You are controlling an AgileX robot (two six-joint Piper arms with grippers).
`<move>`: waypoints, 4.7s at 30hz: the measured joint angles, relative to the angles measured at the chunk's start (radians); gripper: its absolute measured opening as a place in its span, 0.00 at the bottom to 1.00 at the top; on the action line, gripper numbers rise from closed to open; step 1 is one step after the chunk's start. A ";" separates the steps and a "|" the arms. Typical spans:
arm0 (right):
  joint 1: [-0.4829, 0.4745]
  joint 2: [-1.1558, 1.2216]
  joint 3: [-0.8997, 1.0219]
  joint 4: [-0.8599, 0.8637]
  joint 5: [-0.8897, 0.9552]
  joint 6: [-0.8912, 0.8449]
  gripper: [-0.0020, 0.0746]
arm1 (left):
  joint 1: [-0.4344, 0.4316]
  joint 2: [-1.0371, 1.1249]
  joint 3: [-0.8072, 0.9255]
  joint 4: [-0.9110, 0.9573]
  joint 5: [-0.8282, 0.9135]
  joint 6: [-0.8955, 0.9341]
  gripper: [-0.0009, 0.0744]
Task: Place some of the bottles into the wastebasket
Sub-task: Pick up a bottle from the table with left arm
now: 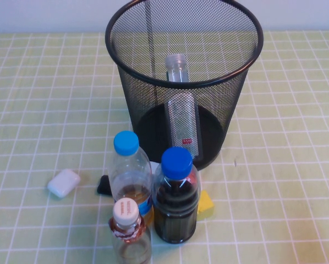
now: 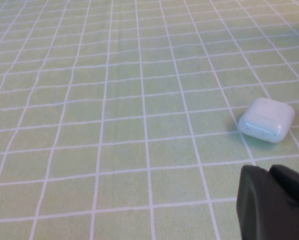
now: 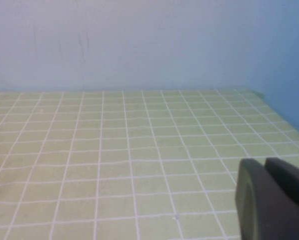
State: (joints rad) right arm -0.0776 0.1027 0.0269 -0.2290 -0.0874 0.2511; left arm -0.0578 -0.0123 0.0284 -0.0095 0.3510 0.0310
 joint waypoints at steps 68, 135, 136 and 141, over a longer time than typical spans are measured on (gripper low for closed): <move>0.008 -0.134 0.000 0.183 0.411 -0.306 0.02 | 0.000 -0.001 0.000 -0.252 -0.194 -0.131 0.01; 0.008 -0.134 0.000 0.183 0.411 -0.306 0.02 | -0.848 0.892 -0.118 -0.006 -1.041 -0.036 0.90; 0.008 -0.134 0.000 0.183 0.411 -0.306 0.02 | -0.848 0.911 -0.118 -0.008 -1.050 -0.036 0.90; 0.008 -0.134 0.000 0.183 0.411 -0.306 0.02 | -0.848 1.002 -0.118 -0.047 -1.101 -0.036 0.90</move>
State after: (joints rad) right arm -0.0693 -0.0314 0.0269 -0.0461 0.3239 -0.0544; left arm -0.9063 0.9900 -0.0901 -0.0562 -0.7496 -0.0054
